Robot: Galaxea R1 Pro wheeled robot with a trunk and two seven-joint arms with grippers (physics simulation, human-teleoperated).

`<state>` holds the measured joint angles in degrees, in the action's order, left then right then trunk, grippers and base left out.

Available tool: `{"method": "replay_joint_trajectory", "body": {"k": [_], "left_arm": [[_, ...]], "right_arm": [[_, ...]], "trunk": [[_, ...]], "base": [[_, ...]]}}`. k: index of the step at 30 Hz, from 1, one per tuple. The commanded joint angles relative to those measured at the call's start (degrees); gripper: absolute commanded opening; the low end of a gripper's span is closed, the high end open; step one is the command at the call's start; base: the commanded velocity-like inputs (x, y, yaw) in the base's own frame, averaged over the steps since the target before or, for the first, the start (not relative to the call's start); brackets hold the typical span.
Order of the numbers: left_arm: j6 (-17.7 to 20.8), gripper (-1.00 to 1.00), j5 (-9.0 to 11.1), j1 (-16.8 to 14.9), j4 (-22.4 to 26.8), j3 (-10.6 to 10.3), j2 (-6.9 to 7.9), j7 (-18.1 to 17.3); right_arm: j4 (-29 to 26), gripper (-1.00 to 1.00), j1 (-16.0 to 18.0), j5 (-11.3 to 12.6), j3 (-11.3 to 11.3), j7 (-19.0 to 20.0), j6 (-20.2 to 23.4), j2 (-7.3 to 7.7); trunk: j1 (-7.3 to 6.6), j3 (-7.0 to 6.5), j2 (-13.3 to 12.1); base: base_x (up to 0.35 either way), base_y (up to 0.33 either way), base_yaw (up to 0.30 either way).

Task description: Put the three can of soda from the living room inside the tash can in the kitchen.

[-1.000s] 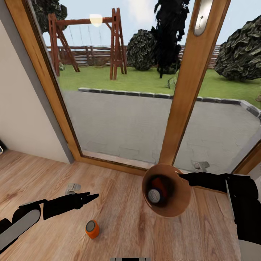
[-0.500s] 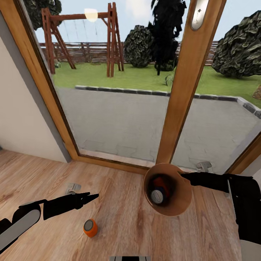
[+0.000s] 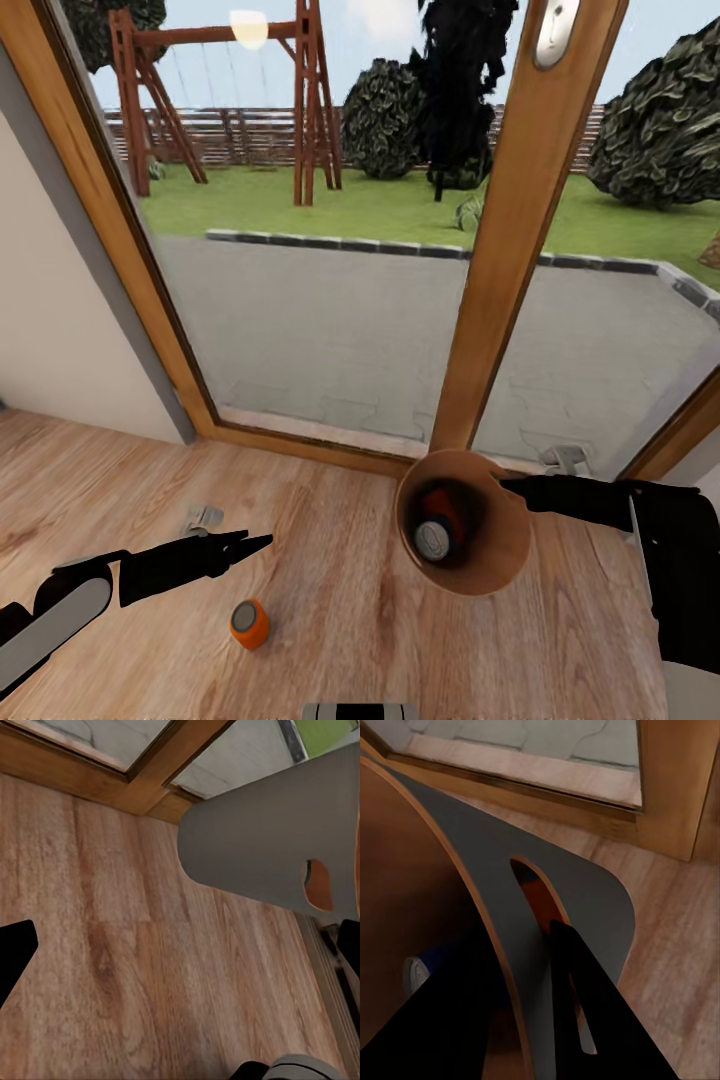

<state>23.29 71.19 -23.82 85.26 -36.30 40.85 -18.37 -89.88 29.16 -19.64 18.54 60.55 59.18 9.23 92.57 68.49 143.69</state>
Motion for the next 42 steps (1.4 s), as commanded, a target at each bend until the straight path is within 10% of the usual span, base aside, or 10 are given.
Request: {"method": "replay_joint_trajectory", "body": {"k": [1,42], "left_arm": [[0.00,1.00,0.00,0.00,0.00,0.00,-0.01,0.00],[0.00,1.00,-0.08,0.00,0.00,-0.09,-0.07,0.09]], "right_arm": [[-0.03,-1.00,0.02,1.36,0.00,0.09,0.82,-0.01],[-0.03,-1.00,0.02,1.21,0.06,-0.32,0.82,-0.01]], "trunk": [[-0.01,0.09,0.01],[-0.01,3.23,0.01]], "base": [[0.000,0.000,0.000],[0.000,0.000,0.000]]}}
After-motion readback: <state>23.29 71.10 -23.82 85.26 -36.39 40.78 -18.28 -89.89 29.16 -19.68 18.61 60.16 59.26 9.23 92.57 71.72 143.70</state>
